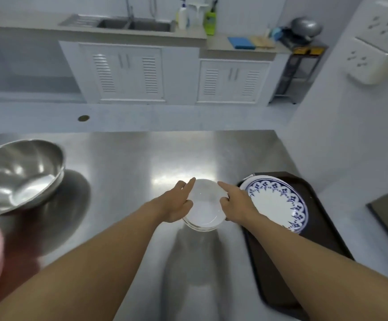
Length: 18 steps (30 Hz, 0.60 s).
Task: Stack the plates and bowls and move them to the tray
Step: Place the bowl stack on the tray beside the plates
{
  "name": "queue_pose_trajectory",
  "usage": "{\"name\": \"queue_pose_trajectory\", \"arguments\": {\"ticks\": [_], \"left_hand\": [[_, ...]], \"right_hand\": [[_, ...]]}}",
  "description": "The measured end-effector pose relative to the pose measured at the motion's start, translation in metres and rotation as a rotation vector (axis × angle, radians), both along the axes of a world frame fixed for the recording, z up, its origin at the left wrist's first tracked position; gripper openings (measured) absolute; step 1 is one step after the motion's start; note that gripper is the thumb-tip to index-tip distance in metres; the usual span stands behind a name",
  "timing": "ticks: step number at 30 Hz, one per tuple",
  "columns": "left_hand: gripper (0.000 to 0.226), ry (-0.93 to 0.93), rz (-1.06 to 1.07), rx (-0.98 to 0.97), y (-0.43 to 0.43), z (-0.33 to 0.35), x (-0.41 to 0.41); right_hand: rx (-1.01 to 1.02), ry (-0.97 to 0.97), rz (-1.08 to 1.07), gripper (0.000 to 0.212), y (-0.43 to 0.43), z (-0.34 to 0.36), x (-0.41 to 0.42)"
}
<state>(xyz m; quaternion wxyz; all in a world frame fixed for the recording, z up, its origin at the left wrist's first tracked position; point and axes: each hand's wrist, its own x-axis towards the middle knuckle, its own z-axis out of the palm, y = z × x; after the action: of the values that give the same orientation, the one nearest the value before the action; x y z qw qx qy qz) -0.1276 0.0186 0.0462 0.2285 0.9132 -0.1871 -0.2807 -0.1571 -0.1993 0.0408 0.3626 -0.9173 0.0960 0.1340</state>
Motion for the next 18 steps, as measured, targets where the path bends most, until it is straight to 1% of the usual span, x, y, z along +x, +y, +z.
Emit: {"name": "queue_pose_trajectory", "arguments": {"ticks": [6, 11, 15, 18], "left_hand": [[0.067, -0.017, -0.207, -0.021, -0.059, -0.003, -0.004], [0.066, -0.015, -0.384, -0.02, -0.104, -0.008, -0.018], [0.068, -0.027, -0.477, -0.052, -0.133, -0.013, -0.032], [0.069, -0.008, -0.523, -0.052, -0.152, -0.017, -0.041]], "right_hand": [[-0.062, -0.027, -0.177, 0.057, -0.053, 0.0, -0.043], [-0.002, 0.036, -0.321, 0.057, -0.084, -0.005, -0.089], [0.005, 0.023, -0.416, 0.057, -0.105, -0.008, -0.119], [-0.025, 0.016, -0.472, 0.054, -0.121, -0.01, -0.134]]}}
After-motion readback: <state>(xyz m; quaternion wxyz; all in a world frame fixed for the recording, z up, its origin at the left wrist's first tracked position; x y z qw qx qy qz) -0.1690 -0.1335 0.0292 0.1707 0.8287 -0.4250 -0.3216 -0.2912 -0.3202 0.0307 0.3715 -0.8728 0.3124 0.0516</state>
